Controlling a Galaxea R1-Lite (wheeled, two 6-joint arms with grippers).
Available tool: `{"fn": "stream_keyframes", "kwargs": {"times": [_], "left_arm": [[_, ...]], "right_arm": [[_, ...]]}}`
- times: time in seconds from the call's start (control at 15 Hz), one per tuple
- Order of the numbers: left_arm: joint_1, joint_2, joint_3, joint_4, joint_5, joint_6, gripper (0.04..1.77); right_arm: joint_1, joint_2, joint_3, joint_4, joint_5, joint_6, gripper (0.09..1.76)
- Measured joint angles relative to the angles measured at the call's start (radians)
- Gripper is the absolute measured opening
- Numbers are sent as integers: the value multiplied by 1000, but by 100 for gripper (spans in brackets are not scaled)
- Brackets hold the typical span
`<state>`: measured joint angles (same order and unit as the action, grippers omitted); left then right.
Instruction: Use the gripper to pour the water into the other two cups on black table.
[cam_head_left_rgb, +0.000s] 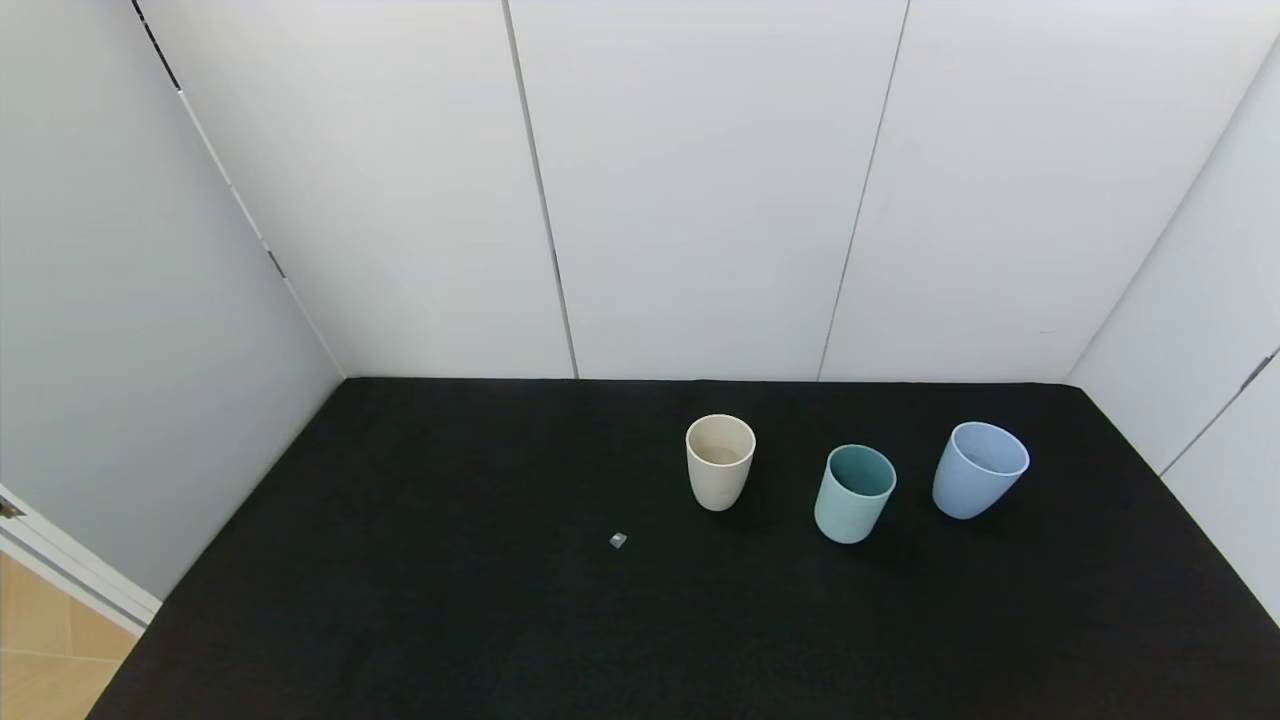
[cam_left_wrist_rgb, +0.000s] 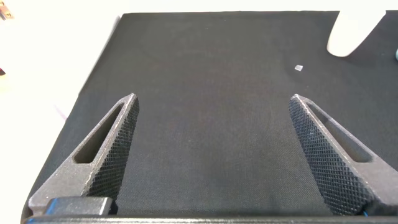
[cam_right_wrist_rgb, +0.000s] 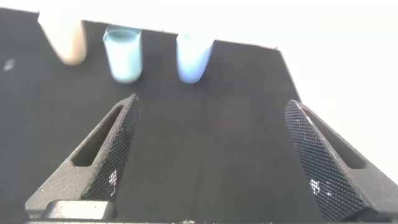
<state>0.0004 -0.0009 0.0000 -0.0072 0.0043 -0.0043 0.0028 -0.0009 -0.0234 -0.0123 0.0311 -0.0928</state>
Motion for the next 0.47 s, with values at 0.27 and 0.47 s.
{"fn": "stream_keyframes", "kwargs": {"times": [0.27, 0.47], "left_arm": [[0, 0, 0, 0, 0, 0, 172], [0, 0, 0, 0, 0, 0, 172]], "right_arm": [[1, 0, 2, 70, 4, 38, 170], [1, 0, 7, 45, 5, 45, 170]]}}
